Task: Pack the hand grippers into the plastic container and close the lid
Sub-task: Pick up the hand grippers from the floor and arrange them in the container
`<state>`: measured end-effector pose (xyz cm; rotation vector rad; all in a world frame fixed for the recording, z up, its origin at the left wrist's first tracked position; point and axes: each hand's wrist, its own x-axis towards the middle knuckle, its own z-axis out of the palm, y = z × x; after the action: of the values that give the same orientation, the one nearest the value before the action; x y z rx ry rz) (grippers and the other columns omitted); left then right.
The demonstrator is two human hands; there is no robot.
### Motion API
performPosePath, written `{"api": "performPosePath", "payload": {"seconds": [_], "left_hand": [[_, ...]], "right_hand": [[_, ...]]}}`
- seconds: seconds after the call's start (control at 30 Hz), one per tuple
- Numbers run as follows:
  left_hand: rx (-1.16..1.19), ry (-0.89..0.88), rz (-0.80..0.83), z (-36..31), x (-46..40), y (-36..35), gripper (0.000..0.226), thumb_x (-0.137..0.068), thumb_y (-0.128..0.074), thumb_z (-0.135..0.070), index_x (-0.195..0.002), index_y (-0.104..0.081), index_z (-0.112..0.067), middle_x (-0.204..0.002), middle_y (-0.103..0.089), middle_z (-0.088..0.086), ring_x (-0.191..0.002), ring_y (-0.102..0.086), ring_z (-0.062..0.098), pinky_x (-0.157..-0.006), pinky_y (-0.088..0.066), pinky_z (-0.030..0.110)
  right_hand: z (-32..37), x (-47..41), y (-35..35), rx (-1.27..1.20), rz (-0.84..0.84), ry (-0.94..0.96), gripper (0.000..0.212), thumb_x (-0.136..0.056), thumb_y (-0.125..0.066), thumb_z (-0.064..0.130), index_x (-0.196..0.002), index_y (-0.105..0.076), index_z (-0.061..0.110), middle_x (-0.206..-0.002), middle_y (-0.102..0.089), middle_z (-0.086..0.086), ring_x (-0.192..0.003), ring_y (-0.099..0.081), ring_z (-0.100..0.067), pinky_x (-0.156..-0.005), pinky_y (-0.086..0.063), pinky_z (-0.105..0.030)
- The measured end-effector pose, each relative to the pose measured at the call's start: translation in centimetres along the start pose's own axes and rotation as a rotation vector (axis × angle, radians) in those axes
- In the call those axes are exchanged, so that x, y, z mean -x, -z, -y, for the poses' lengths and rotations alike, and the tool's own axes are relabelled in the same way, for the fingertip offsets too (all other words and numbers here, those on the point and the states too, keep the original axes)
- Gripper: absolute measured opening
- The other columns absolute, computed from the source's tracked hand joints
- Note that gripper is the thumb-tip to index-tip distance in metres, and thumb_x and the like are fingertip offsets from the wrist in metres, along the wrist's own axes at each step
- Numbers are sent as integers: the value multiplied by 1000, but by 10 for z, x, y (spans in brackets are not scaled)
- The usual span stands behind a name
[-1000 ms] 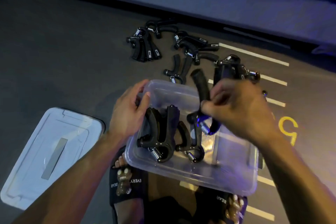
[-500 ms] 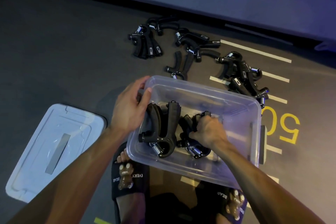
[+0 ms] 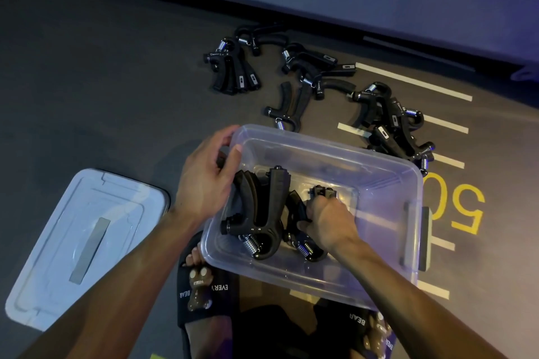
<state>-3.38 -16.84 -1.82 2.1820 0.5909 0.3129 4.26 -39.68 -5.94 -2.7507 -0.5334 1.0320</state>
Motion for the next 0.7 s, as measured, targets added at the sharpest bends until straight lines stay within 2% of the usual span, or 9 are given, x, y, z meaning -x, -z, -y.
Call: {"api": "performPosePath", "payload": {"seconds": [0.1,0.23,0.4,0.7], "left_hand": [[2,11,7,0,0,0,35,-103,-51,-44,-135,-58,-34,-113,-67,-18,-94,-65,0,-78,-50,15],[1,10,5,0,0,0,34,-103,-51,-43,-135,-58,-34,-110,-68,-17,-90,-65,2,-74,-48,10],[7,22,5,-3,1,1,33,-104,-52,-41,-135,-59,-33,-111,-68,-17,-93,-65,-3,-77,-49,12],[8,30,6,-2,0,0,33,-103,-52,-42,-134,-59,-34,-110,-68,-16,-93,-65,0,-79,-53,21]], "right_hand": [[-1,2,-2,20,-10,22,29,-84,-73,37,-99,-68,14,-99,-70,-13,-96,-67,-34,-79,-55,-36],[-4,6,-4,71,-25,71,28,-87,-69,40,-103,-66,16,-99,-70,-12,-92,-68,-32,-77,-55,-36],[-5,9,-4,126,-59,137,29,-90,-66,40,-102,-65,14,-97,-70,-13,-90,-68,-33,-73,-50,-34],[-6,11,10,140,30,115,34,-91,-64,46,-110,-66,18,-108,-70,-10,-101,-67,-30,-86,-55,-37]]}}
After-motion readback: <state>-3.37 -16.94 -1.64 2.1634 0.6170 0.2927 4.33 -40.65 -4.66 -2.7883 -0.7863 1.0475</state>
